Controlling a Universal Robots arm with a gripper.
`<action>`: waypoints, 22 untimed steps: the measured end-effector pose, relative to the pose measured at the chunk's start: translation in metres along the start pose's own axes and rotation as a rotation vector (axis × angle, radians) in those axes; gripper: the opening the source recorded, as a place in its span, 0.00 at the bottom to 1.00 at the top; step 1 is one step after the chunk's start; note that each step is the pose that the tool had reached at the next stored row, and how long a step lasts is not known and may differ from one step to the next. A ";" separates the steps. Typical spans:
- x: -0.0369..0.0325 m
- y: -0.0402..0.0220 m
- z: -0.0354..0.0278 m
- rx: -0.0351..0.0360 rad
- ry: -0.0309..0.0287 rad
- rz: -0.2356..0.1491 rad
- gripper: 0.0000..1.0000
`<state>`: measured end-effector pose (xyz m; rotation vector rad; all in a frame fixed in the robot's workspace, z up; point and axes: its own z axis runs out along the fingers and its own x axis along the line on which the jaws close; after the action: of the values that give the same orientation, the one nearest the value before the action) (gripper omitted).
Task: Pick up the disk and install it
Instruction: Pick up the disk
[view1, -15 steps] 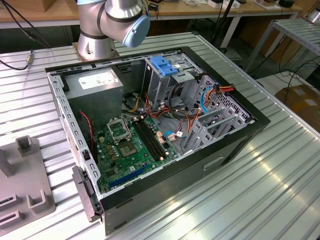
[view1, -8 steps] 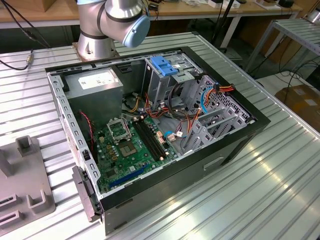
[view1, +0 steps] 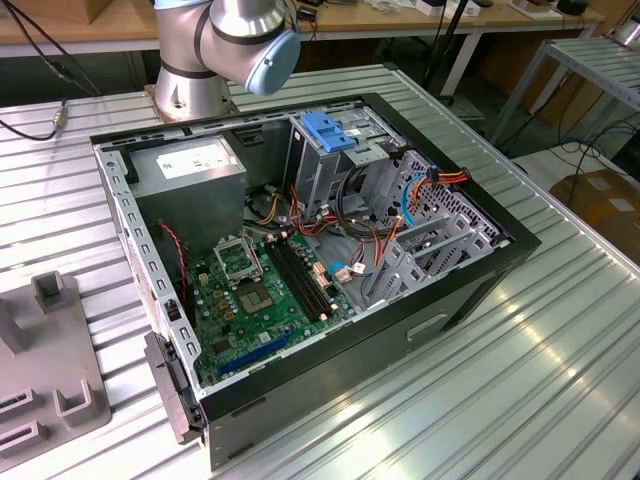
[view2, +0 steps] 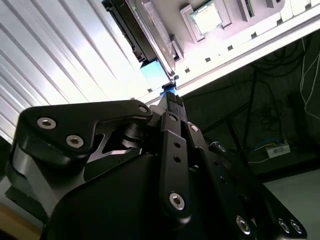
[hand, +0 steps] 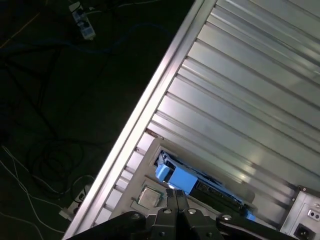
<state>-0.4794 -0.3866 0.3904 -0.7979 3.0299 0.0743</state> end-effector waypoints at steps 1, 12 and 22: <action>0.0000 0.0000 0.0000 -0.0002 0.0006 -0.013 0.10; 0.0000 0.0000 0.0000 -0.0040 0.0091 -0.206 0.10; -0.0040 -0.0023 0.0012 -0.0056 0.0183 -0.385 0.10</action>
<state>-0.4748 -0.3866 0.3892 -1.3677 2.8301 0.0722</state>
